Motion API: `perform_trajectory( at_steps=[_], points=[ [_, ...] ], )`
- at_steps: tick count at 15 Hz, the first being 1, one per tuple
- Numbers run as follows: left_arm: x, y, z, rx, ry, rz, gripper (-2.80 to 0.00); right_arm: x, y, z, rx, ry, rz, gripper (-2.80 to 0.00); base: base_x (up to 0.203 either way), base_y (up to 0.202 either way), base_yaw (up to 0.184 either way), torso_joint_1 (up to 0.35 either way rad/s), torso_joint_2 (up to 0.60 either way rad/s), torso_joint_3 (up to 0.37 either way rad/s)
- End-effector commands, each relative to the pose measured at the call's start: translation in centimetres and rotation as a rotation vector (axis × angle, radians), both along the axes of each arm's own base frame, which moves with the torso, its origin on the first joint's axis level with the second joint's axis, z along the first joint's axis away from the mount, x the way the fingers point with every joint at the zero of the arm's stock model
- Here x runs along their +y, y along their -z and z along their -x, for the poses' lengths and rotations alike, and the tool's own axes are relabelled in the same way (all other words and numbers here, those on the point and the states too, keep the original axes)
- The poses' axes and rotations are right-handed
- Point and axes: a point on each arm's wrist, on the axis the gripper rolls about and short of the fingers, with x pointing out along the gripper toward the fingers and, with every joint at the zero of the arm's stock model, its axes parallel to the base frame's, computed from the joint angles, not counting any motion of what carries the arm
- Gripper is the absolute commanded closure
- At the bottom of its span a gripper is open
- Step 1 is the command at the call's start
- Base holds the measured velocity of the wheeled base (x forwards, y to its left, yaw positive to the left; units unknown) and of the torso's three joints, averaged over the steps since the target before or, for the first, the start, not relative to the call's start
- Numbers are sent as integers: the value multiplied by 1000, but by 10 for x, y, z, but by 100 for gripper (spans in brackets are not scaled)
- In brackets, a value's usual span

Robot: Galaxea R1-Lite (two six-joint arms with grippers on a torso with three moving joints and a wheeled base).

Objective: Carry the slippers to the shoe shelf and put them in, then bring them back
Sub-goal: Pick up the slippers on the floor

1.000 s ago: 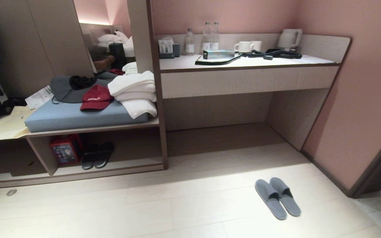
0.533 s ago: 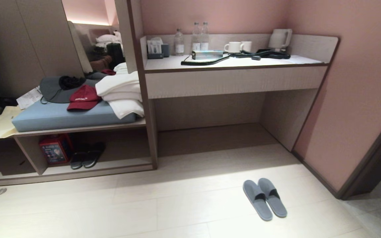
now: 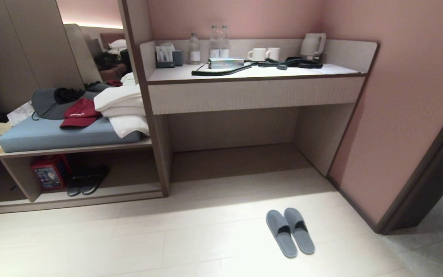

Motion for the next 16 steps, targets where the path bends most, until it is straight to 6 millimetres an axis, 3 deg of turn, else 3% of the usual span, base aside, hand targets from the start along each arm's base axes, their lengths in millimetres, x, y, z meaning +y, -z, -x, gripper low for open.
perform_trajectory(
  at_steps=[1,16],
  points=[
    [0,0,0,2,0,1,0,0,0,0,-2,-1,1,0,0,-196,-1,10,2,2],
    [0,0,0,2,0,0,0,0,0,0,-2,-1,-2,0,0,-192,2,2,2,2]
  ],
)
